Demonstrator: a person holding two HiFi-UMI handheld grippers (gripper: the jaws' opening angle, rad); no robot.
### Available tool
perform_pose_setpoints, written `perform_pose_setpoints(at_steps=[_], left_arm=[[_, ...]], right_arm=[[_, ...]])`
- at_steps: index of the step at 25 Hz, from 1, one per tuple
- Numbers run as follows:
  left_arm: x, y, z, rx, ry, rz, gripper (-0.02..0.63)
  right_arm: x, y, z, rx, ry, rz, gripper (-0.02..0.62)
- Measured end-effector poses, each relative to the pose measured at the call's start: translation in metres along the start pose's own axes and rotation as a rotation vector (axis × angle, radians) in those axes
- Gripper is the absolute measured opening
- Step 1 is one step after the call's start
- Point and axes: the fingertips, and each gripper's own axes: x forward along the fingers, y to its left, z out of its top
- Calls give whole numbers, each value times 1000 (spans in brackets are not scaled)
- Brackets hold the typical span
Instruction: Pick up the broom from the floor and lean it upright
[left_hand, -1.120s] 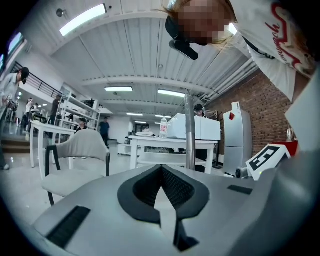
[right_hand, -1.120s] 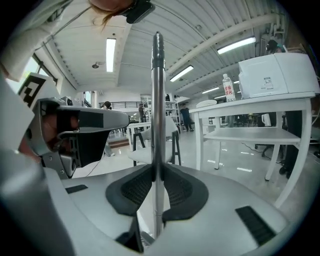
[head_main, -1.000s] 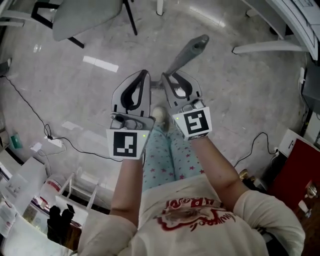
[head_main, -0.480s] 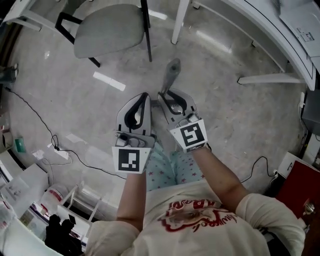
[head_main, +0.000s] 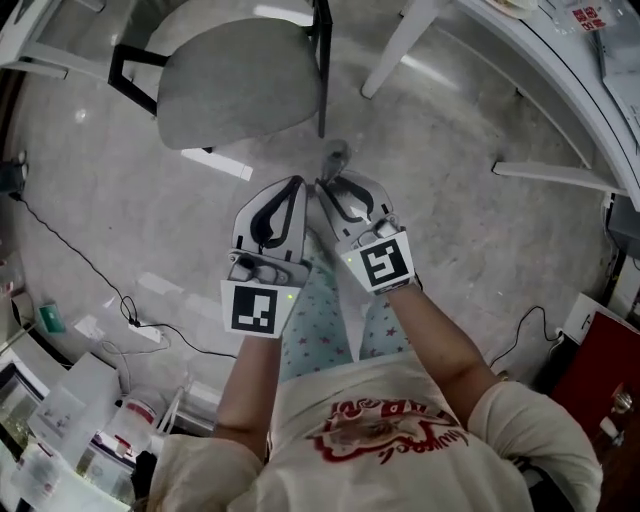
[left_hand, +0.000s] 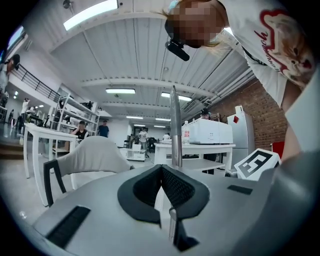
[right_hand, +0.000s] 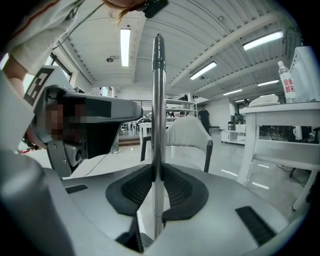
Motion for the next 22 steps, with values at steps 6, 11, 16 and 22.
perform_pose_setpoints(at_steps=[6, 11, 16, 22], left_arm=[[7, 78, -7, -16, -4, 120, 21], [9, 104, -26, -54, 9, 187, 21], [9, 115, -43, -57, 23, 207, 21], [8, 127, -63, -76, 22, 240, 21]], right_arm=[[67, -6, -1, -25, 4, 22, 87], [106, -19, -15, -27, 29, 47, 87], [140, -16, -37, -69, 76, 81, 87], [168, -11, -73, -125, 136, 112, 87]])
